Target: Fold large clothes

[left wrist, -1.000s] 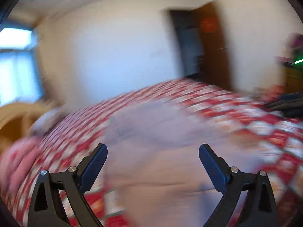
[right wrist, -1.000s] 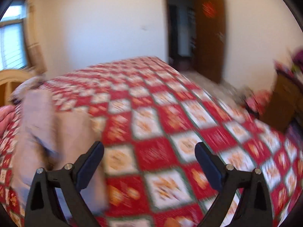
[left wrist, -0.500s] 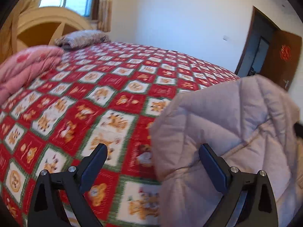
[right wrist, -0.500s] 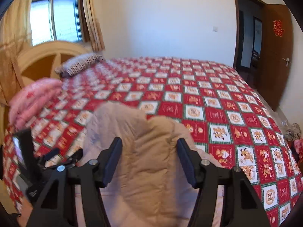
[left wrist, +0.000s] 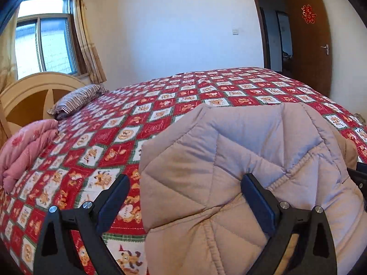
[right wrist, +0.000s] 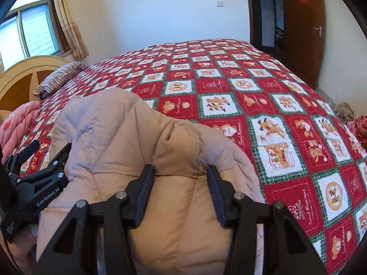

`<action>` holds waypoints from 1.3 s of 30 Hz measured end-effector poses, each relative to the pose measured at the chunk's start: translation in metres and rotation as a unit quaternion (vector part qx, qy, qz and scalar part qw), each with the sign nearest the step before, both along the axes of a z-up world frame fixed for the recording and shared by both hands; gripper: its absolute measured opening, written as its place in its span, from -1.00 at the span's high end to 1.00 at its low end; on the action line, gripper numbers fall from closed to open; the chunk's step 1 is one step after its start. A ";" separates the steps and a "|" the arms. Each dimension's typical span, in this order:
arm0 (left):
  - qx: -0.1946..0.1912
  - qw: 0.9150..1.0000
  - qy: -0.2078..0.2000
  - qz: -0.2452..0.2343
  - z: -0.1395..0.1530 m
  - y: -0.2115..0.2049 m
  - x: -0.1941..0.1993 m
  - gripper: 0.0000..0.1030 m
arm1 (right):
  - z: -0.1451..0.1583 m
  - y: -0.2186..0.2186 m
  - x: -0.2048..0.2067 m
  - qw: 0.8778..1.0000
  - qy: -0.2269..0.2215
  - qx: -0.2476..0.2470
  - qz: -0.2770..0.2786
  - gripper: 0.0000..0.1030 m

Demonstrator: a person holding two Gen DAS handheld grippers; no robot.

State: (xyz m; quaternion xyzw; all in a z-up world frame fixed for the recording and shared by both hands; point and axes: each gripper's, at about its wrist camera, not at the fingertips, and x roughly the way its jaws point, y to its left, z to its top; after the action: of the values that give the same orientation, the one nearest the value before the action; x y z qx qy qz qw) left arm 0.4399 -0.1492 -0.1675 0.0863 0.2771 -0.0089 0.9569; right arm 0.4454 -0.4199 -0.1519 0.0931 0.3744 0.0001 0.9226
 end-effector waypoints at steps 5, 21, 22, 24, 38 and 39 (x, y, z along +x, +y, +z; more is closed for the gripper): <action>-0.028 0.999 0.022 -0.007 -0.010 0.005 0.009 -0.92 | -0.011 0.002 0.001 1.000 -0.008 -0.002 -0.005 0.02; -0.061 0.997 0.041 -0.011 -0.022 0.009 0.016 -0.95 | -0.031 -0.004 0.012 1.000 -0.002 0.010 -0.015 0.02; -0.061 0.997 0.041 -0.011 -0.023 0.009 0.016 -0.95 | -0.032 -0.005 0.013 1.000 -0.001 0.013 -0.015 0.02; -0.061 0.997 0.043 -0.012 -0.024 0.008 0.017 -0.95 | -0.034 -0.005 0.014 1.000 0.000 0.015 -0.015 0.02; -0.062 0.997 0.049 -0.013 -0.028 0.006 0.020 -0.96 | -0.041 -0.005 0.018 0.999 0.007 0.009 -0.033 0.01; -0.062 0.997 0.049 -0.014 -0.028 0.006 0.020 -0.96 | -0.042 -0.005 0.018 0.999 0.007 0.009 -0.033 0.01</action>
State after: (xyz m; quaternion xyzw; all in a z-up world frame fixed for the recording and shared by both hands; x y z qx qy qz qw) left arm 0.4601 -0.1432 -0.1955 0.0298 0.3217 -0.0436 0.9454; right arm 0.4635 -0.4244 -0.1941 0.1133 0.3772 -0.0276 0.9188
